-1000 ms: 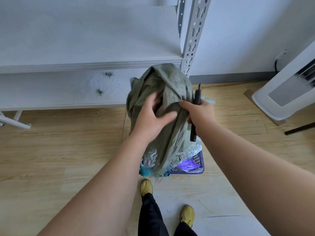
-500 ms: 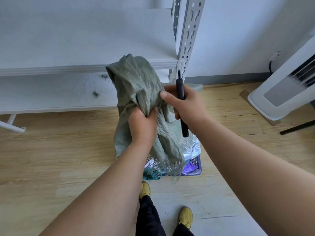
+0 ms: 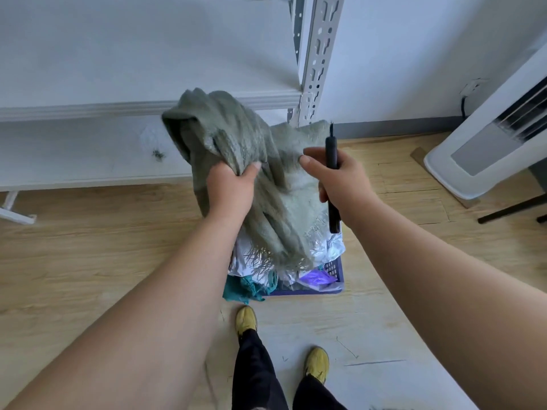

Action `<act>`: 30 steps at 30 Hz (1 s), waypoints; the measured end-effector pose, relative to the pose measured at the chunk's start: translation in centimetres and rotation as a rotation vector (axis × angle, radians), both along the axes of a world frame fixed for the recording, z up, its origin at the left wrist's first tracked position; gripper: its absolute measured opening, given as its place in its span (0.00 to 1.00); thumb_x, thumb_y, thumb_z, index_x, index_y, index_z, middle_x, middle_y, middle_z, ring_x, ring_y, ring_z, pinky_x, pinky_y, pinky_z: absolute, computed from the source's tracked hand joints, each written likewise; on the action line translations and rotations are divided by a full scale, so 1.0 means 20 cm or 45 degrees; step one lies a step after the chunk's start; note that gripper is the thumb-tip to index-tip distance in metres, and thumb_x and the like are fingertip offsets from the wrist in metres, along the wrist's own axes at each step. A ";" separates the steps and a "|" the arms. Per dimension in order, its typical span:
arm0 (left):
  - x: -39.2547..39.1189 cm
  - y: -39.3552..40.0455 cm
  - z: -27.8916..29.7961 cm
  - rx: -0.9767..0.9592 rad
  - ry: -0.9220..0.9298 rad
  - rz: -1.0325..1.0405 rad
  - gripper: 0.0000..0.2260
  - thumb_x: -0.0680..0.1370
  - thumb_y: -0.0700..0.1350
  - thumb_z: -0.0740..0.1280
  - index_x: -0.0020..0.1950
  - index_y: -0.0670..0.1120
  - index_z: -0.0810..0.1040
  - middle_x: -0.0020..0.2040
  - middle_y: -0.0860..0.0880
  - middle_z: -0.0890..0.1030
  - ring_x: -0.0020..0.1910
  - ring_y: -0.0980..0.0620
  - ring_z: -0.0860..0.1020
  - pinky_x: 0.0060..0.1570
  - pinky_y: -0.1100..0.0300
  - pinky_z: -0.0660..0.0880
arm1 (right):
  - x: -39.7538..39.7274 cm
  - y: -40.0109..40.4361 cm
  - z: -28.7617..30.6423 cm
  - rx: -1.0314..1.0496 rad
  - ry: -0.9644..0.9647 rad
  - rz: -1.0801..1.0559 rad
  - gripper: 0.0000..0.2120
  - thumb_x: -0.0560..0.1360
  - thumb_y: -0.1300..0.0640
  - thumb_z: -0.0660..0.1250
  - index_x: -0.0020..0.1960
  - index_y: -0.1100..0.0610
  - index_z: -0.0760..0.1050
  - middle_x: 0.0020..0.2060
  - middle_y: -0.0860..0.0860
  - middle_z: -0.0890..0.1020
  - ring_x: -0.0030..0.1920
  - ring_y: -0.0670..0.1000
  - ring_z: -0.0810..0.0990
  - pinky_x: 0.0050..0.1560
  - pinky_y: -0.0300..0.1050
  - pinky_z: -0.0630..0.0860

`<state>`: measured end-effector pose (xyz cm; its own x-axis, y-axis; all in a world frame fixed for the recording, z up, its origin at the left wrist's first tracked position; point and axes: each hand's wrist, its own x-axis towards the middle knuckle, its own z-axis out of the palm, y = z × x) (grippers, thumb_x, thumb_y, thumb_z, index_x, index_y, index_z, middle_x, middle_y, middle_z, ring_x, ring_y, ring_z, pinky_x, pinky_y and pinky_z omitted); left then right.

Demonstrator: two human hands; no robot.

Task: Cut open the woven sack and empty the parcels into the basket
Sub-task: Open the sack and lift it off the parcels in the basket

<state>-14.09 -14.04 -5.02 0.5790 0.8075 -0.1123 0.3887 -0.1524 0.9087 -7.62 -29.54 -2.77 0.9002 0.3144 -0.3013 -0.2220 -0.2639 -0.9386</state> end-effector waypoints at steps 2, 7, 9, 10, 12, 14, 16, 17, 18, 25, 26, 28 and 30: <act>0.00 0.01 0.02 -0.017 -0.068 0.049 0.13 0.74 0.50 0.72 0.51 0.41 0.80 0.48 0.48 0.83 0.47 0.48 0.80 0.48 0.59 0.75 | 0.00 -0.01 0.00 0.012 0.010 -0.011 0.12 0.74 0.53 0.71 0.57 0.54 0.80 0.30 0.46 0.76 0.24 0.45 0.71 0.25 0.35 0.71; -0.01 -0.02 -0.01 -0.014 0.079 -0.046 0.17 0.72 0.52 0.73 0.52 0.40 0.81 0.50 0.45 0.83 0.50 0.44 0.81 0.52 0.51 0.78 | 0.00 -0.01 -0.02 -0.018 0.009 -0.016 0.12 0.74 0.53 0.71 0.57 0.55 0.80 0.31 0.47 0.77 0.23 0.46 0.71 0.25 0.36 0.72; -0.01 -0.01 0.01 -0.014 0.006 -0.019 0.16 0.71 0.53 0.72 0.51 0.42 0.81 0.49 0.47 0.84 0.49 0.45 0.81 0.52 0.51 0.78 | 0.00 0.00 -0.02 -0.017 0.003 -0.005 0.12 0.74 0.54 0.71 0.57 0.54 0.79 0.36 0.48 0.80 0.23 0.44 0.72 0.25 0.35 0.71; -0.01 -0.02 0.03 -0.013 -0.060 0.009 0.16 0.71 0.53 0.72 0.50 0.43 0.82 0.47 0.48 0.84 0.48 0.47 0.82 0.51 0.54 0.78 | 0.00 0.00 -0.02 -0.025 -0.005 -0.004 0.12 0.74 0.54 0.71 0.57 0.53 0.79 0.38 0.49 0.81 0.22 0.42 0.72 0.26 0.35 0.72; 0.01 -0.03 0.04 0.009 -0.054 -0.034 0.15 0.72 0.52 0.72 0.49 0.42 0.81 0.46 0.48 0.84 0.46 0.47 0.81 0.49 0.56 0.77 | 0.01 -0.01 -0.03 -0.045 -0.017 -0.008 0.13 0.73 0.54 0.72 0.58 0.52 0.79 0.43 0.49 0.84 0.23 0.43 0.73 0.27 0.38 0.73; 0.00 -0.02 0.04 0.015 0.054 -0.078 0.15 0.73 0.52 0.72 0.50 0.40 0.81 0.47 0.46 0.83 0.48 0.45 0.81 0.50 0.54 0.78 | 0.00 0.00 -0.04 -0.034 -0.010 -0.025 0.14 0.73 0.53 0.72 0.58 0.51 0.79 0.48 0.47 0.85 0.24 0.44 0.73 0.30 0.40 0.74; -0.01 0.00 0.05 0.013 -0.007 -0.009 0.14 0.73 0.51 0.72 0.49 0.41 0.81 0.46 0.48 0.83 0.47 0.45 0.81 0.50 0.54 0.78 | 0.00 0.00 -0.04 -0.016 -0.025 -0.040 0.14 0.74 0.54 0.71 0.58 0.51 0.78 0.51 0.45 0.84 0.24 0.40 0.73 0.30 0.38 0.73; -0.01 0.01 0.07 0.000 -0.089 0.030 0.13 0.73 0.51 0.72 0.48 0.42 0.81 0.45 0.49 0.83 0.46 0.48 0.81 0.49 0.56 0.78 | 0.01 0.00 -0.04 -0.021 -0.042 -0.045 0.14 0.74 0.54 0.71 0.59 0.51 0.78 0.51 0.44 0.84 0.23 0.38 0.73 0.30 0.37 0.72; -0.01 0.01 0.09 -0.011 -0.137 0.037 0.12 0.73 0.50 0.72 0.47 0.42 0.81 0.44 0.50 0.83 0.45 0.49 0.81 0.48 0.58 0.78 | 0.01 0.00 -0.04 -0.032 -0.051 -0.052 0.14 0.74 0.54 0.71 0.59 0.50 0.78 0.50 0.43 0.84 0.23 0.37 0.73 0.30 0.37 0.72; -0.04 0.03 0.12 0.007 -0.091 -0.082 0.08 0.75 0.48 0.71 0.48 0.45 0.80 0.43 0.52 0.81 0.46 0.50 0.80 0.49 0.60 0.76 | 0.02 0.00 -0.04 -0.001 -0.033 -0.044 0.16 0.74 0.54 0.71 0.61 0.49 0.76 0.53 0.42 0.83 0.30 0.39 0.74 0.29 0.37 0.72; -0.04 0.03 0.13 0.022 -0.100 -0.103 0.08 0.75 0.48 0.71 0.48 0.44 0.80 0.43 0.52 0.81 0.46 0.51 0.80 0.49 0.60 0.75 | 0.03 0.00 -0.05 0.003 -0.038 -0.047 0.16 0.74 0.54 0.71 0.62 0.50 0.76 0.54 0.42 0.82 0.30 0.40 0.74 0.29 0.37 0.72; -0.04 0.04 0.13 0.026 -0.008 -0.173 0.11 0.75 0.49 0.71 0.51 0.43 0.80 0.46 0.50 0.81 0.48 0.48 0.80 0.51 0.59 0.75 | 0.03 0.00 -0.05 0.006 -0.018 -0.047 0.18 0.74 0.54 0.71 0.64 0.51 0.75 0.55 0.43 0.81 0.30 0.41 0.74 0.30 0.38 0.72; -0.05 0.07 0.11 -0.012 0.030 -0.174 0.10 0.75 0.50 0.71 0.50 0.45 0.78 0.46 0.51 0.80 0.49 0.48 0.79 0.51 0.59 0.74 | 0.03 0.01 -0.05 0.001 -0.023 -0.027 0.20 0.74 0.54 0.71 0.65 0.51 0.74 0.57 0.44 0.81 0.31 0.43 0.74 0.32 0.40 0.73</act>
